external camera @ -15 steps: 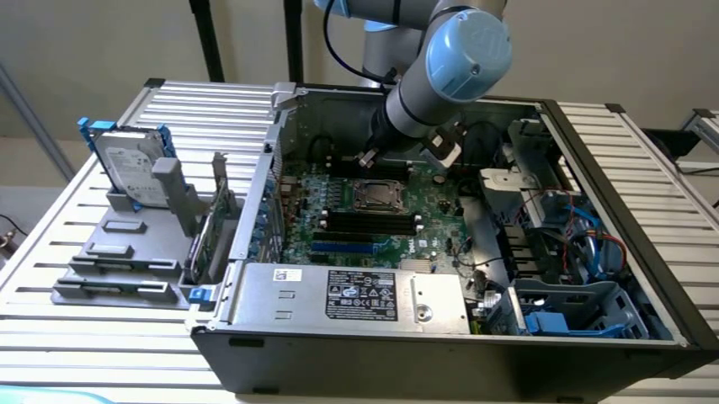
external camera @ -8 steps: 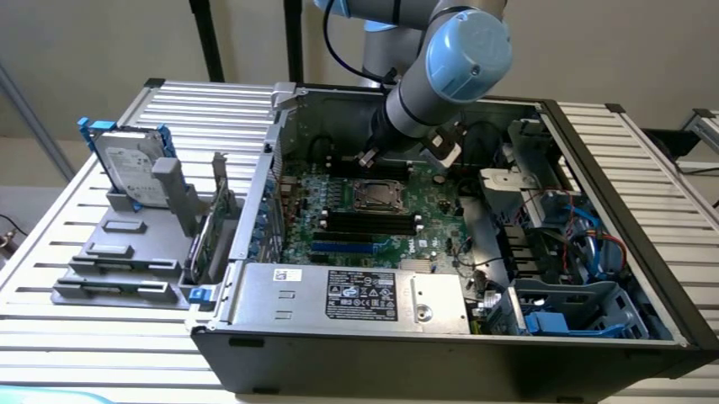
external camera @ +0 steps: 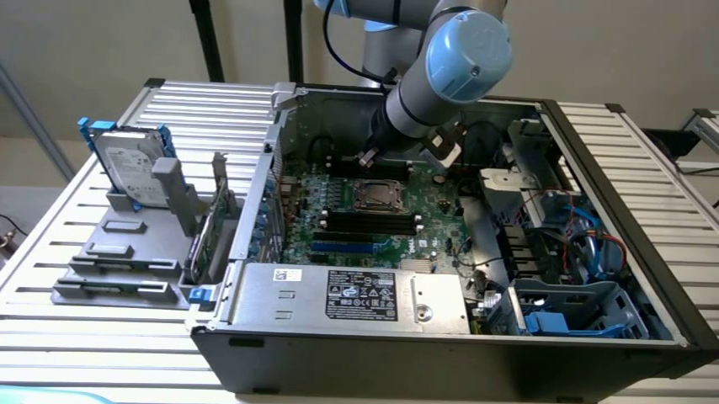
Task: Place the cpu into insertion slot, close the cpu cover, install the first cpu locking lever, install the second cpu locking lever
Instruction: 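Install the second cpu locking lever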
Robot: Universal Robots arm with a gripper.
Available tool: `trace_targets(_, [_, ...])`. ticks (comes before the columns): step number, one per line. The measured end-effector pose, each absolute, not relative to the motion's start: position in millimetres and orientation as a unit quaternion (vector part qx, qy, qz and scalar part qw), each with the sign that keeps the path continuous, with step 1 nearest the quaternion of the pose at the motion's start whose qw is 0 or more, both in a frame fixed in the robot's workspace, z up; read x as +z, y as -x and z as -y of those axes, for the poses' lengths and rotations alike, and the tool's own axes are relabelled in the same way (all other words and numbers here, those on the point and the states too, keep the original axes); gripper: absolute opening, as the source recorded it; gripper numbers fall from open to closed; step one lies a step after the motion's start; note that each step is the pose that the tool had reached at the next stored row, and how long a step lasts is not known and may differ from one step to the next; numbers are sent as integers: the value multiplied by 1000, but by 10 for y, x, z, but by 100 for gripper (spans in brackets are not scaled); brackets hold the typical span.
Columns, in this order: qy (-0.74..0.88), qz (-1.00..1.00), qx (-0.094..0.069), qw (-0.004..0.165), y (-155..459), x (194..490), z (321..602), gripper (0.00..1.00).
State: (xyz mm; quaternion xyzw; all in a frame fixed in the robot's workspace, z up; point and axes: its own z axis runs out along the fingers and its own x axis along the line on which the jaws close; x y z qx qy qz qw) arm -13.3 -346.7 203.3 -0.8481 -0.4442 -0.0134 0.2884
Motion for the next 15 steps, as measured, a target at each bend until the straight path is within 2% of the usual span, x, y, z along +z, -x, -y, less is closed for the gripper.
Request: trace_targets(15, [847, 444, -15, 292, 133, 2033, 3467, 11])
